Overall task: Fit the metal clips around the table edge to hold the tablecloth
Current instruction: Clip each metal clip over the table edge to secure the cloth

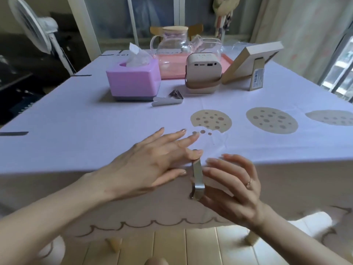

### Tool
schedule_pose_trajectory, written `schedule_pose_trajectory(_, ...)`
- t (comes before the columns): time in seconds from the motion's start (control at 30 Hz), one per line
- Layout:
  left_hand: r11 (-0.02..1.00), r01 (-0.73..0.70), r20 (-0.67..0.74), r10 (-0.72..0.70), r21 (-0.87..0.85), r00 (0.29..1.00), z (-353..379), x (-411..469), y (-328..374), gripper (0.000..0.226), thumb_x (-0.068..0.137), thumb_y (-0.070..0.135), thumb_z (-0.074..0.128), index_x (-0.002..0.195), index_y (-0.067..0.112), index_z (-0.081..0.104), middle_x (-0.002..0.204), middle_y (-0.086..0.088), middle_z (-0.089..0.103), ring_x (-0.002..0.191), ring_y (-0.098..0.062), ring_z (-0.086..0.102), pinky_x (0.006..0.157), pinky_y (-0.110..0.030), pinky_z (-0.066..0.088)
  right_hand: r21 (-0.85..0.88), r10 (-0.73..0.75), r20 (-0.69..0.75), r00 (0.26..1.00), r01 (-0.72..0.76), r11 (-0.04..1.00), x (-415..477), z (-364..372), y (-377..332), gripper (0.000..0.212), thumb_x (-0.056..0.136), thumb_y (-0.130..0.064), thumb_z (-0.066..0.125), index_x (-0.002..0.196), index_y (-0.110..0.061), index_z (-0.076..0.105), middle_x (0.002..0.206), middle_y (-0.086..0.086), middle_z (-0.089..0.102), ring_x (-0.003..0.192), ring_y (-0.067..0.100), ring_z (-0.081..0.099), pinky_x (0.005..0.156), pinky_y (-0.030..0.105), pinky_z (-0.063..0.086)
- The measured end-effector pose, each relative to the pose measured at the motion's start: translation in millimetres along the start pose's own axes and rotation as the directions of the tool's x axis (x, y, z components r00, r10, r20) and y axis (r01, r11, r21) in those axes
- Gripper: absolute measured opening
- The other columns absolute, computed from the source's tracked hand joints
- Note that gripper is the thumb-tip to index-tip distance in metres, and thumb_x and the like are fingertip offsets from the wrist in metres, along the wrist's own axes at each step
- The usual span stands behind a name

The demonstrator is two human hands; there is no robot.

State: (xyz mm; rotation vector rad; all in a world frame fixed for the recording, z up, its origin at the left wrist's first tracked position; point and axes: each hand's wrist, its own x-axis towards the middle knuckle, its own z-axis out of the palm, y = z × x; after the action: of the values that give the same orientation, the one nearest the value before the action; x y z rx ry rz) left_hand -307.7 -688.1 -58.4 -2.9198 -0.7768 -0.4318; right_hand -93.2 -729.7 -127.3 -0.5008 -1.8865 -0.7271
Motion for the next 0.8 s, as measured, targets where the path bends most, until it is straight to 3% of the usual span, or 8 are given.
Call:
schedule_pose_trajectory(0.1,1.0,0.002,0.008,-0.001,-0.028,1.0,-2.1,1.5,-0.5,0.041,0.093,0.052,0.027,0.132,0.041,0.032,0.153,0.02,0.019,0.141,-0.007,0.02,0.114,-0.041,0.02,-0.021,-0.029,-0.031,0.999,0.029,0.999,-0.9,3.2,2.9,0.018,0.069,-0.021,0.08,0.077,-0.016,0.064,0.1,0.004,0.065,0.098,0.024,0.066,0.085,0.043,0.05)
schedule_pose_trajectory(0.2,0.998,0.007,0.037,-0.005,-0.068,0.999,-4.5,1.8,1.0,0.041,0.09,0.056,0.022,0.129,0.046,0.03,0.15,0.032,0.012,0.141,0.0,0.015,0.115,-0.032,0.016,-0.054,-0.035,0.008,0.999,0.035,0.998,-1.3,-0.1,3.9,0.006,0.074,-0.021,0.076,0.072,-0.015,0.077,0.095,0.002,0.072,0.096,0.026,0.067,0.088,0.046,0.048)
schedule_pose_trajectory(0.3,0.999,0.021,0.021,-0.02,-0.042,1.0,-5.1,1.6,2.9,0.042,0.088,0.057,0.022,0.127,0.044,0.033,0.146,0.023,0.034,0.139,0.001,0.022,0.114,-0.034,0.026,-0.032,0.015,0.015,1.0,-0.015,0.999,2.2,-3.9,0.3,0.01,0.078,-0.02,0.072,0.075,-0.012,0.078,0.084,0.006,0.072,0.092,0.027,0.067,0.091,0.058,0.045)
schedule_pose_trajectory(0.4,0.999,0.038,0.0,-0.038,-0.032,0.999,-7.0,0.6,5.6,0.045,0.087,0.057,0.023,0.128,0.043,0.034,0.138,0.02,0.041,0.126,-0.012,0.044,0.102,-0.038,0.04,0.033,0.091,-0.033,0.995,-0.09,0.995,6.9,-4.2,-6.6,0.012,0.078,-0.021,0.072,0.073,-0.011,0.078,0.078,0.007,0.07,0.089,0.026,0.067,0.091,0.065,0.041)
schedule_pose_trajectory(0.5,0.998,0.039,0.004,-0.039,-0.039,0.999,-9.7,0.1,8.0,0.044,0.086,0.058,0.025,0.128,0.047,0.031,0.139,0.024,0.029,0.119,-0.017,0.049,0.09,-0.043,0.046,0.122,0.177,-0.043,0.983,-0.17,0.978,10.6,-7.0,-10.9,0.02,0.085,-0.024,0.067,0.075,-0.009,0.076,0.076,0.009,0.07,0.089,0.027,0.066,0.095,0.066,0.037)
schedule_pose_trajectory(0.7,0.998,0.057,0.016,-0.057,-0.015,0.998,-9.8,0.2,8.7,0.043,0.083,0.061,0.023,0.125,0.05,0.029,0.14,0.029,0.011,0.118,-0.015,0.048,0.089,-0.037,0.044,0.162,0.246,-0.006,0.969,-0.242,0.957,14.2,-14.2,-15.4,0.023,0.085,-0.027,0.065,0.073,-0.01,0.074,0.072,0.006,0.068,0.089,0.028,0.064,0.098,0.065,0.034)
schedule_pose_trajectory(0.8,0.997,0.062,0.046,-0.059,-0.049,0.997,-10.6,1.0,8.2,0.038,0.085,0.06,0.025,0.122,0.052,0.029,0.139,0.028,0.022,0.122,-0.012,0.044,0.092,-0.041,0.043,0.174,0.24,0.03,0.97,-0.242,0.955,15.9,-16.8,-17.9,0.021,0.084,-0.029,0.066,0.074,-0.012,0.074,0.069,0.002,0.065,0.087,0.026,0.062,0.096,0.064,0.035)
